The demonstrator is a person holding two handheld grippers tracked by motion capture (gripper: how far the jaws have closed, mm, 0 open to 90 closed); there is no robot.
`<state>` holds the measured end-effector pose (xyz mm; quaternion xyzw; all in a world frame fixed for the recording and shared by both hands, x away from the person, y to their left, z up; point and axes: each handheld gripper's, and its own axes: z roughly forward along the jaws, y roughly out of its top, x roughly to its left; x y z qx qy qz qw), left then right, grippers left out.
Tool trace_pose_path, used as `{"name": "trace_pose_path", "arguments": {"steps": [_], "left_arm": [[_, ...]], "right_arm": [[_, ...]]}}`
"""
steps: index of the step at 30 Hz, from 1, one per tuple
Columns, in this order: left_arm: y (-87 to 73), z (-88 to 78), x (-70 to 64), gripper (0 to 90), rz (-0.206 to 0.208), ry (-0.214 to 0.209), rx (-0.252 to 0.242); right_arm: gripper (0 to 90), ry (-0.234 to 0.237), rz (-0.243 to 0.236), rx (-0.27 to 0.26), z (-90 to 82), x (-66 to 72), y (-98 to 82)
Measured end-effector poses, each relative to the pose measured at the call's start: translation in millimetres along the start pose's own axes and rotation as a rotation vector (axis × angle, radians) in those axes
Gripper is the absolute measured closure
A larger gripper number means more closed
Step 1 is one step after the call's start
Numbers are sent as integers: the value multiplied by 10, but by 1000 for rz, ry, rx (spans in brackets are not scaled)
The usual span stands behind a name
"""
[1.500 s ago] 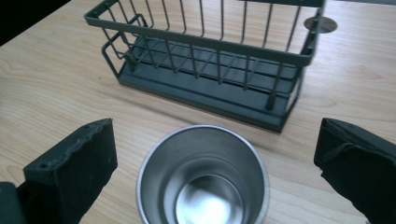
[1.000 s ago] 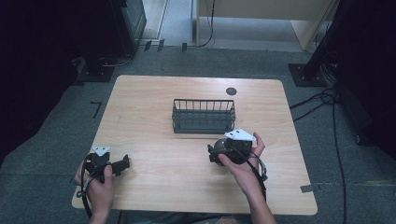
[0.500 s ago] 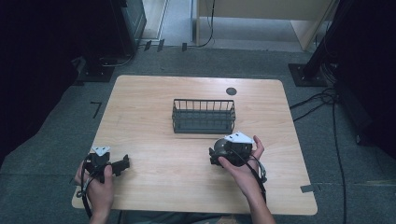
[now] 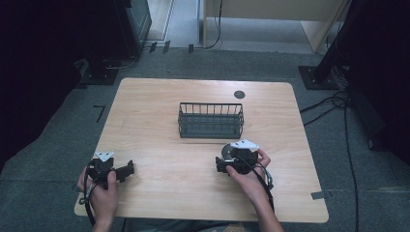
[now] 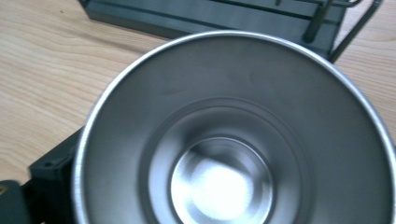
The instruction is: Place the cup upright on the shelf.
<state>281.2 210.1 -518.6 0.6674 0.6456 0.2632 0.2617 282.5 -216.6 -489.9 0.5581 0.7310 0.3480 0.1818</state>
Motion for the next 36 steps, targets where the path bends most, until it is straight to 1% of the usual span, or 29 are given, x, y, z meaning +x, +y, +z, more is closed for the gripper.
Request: {"name": "trace_pose_path", "arguments": {"steps": [2,4,8,11,13,16,20,30,32,36], "left_arm": [[0,0,0,0,0,0,0],[0,0,0,0,0,0,0],[0,0,0,0,0,0,0],[0,0,0,0,0,0,0],[0,0,0,0,0,0,0],[0,0,0,0,0,0,0],[0,0,0,0,0,0,0],[0,0,0,0,0,0,0],[0,0,0,0,0,0,0],[0,0,0,0,0,0,0]], "right_arm": [[75,-16,5,-3,-2,-10,-10],[94,-14,6,-6,-9,-15,-20],[163,-16,-20,-22,-35,1,-28],[168,-16,-26,-19,-43,-1,-24],[171,-17,-20,-27,-50,-13,-20],[172,-10,-14,-39,-80,-26,0],[172,7,-18,-54,-145,-23,59],[173,59,-44,-80,-248,67,266],[174,66,-64,-83,-263,103,342],[174,75,-64,-87,-280,133,410]]}}
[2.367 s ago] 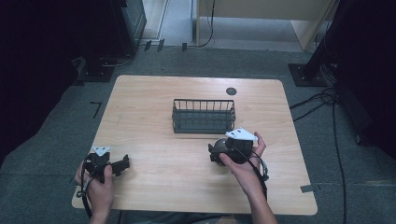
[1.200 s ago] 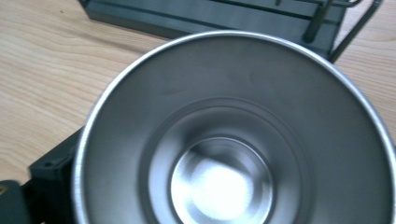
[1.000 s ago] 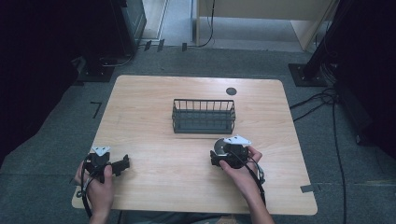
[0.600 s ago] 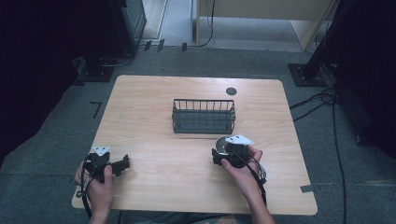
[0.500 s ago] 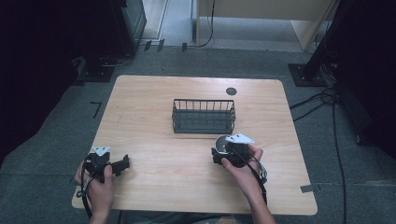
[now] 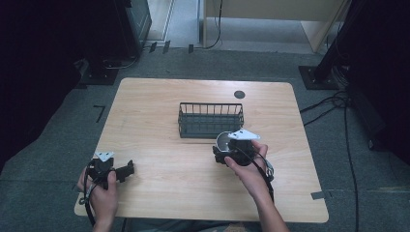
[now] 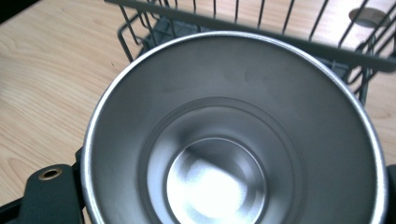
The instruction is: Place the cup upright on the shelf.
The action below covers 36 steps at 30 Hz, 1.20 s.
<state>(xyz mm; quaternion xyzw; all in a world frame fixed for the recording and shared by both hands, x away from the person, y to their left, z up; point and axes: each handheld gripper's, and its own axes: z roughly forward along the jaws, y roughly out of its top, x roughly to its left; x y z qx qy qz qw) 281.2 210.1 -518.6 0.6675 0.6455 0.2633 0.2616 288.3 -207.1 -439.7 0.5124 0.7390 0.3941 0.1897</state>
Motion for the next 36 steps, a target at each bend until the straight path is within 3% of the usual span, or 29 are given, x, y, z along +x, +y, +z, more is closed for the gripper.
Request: {"name": "trace_pose_path", "arguments": {"steps": [16,36], "left_arm": [[0,1,0,0,0,0,-1],[1,1,-2,0,-3,0,-2]], "right_arm": [[174,4,-38,-47,19,96,372],[175,-26,-29,-89,74,-41,824]]}}
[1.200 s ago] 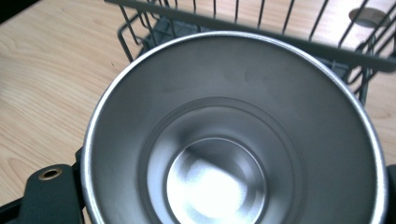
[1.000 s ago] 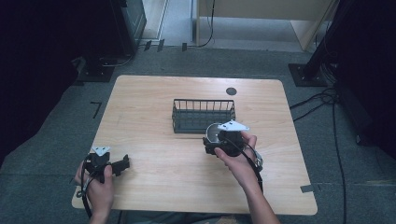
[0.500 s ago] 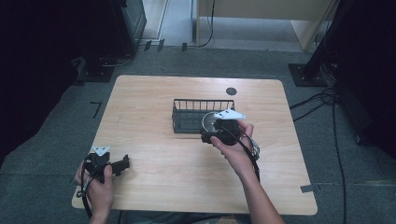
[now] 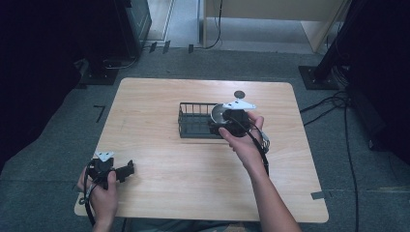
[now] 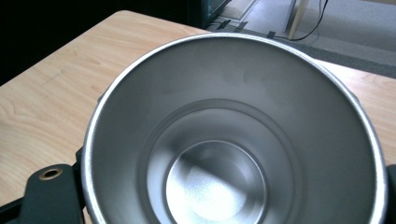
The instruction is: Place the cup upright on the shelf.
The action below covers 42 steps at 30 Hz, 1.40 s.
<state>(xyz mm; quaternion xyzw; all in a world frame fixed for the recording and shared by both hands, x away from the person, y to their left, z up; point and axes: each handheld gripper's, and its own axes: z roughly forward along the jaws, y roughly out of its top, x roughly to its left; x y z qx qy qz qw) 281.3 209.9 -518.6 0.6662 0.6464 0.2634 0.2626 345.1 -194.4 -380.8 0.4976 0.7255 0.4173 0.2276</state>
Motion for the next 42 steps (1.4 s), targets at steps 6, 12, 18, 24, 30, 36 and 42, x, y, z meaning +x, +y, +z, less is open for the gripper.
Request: {"name": "trace_pose_path", "arguments": {"steps": [6,12,18,24,30,36,42], "left_arm": [[0,0,0,0,0,0,0],[0,1,0,0,1,0,0],[0,0,0,0,0,0,0],[0,-1,1,0,2,0,1],[0,-1,1,0,1,0,1],[0,-1,1,0,1,0,1],[0,-1,1,0,1,0,1]], "right_arm": [[175,-10,-1,-13,41,-27,107],[176,-15,-3,-16,123,-53,175],[176,-24,0,-9,220,-72,231],[176,-49,15,6,361,-150,255],[176,-78,36,28,512,-246,235],[176,-102,39,59,639,-284,186],[176,-113,41,88,734,-295,112]]}}
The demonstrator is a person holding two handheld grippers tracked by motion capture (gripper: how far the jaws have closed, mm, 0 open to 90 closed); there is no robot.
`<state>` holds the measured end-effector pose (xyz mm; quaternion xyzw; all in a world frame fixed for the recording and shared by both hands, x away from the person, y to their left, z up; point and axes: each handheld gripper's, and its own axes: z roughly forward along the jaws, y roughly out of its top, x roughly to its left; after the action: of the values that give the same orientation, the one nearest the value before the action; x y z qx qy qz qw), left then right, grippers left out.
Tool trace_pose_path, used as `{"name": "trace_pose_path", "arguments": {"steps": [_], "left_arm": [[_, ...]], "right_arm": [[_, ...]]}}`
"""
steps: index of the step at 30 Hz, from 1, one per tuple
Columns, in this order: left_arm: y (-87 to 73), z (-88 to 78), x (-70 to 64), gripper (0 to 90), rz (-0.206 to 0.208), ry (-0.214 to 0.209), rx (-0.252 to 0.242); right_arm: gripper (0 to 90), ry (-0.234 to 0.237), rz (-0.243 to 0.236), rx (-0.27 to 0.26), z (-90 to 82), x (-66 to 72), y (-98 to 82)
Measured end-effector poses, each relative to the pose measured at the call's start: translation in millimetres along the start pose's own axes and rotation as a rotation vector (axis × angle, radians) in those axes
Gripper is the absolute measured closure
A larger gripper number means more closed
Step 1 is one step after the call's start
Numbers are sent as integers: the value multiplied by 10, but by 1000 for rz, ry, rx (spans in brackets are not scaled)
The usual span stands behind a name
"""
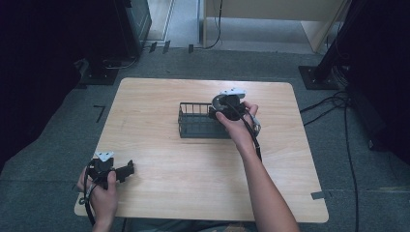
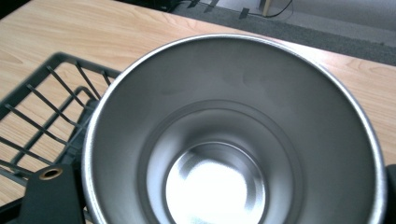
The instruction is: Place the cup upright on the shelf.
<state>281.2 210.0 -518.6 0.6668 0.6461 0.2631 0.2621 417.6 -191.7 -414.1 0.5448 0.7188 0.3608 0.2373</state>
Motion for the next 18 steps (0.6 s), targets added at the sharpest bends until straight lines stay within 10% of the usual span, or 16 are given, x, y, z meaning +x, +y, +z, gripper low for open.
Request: {"name": "trace_pose_path", "arguments": {"steps": [18], "left_arm": [[0,0,0,0,0,0,0]], "right_arm": [[173,5,24,76,131,-43,-138]]}}
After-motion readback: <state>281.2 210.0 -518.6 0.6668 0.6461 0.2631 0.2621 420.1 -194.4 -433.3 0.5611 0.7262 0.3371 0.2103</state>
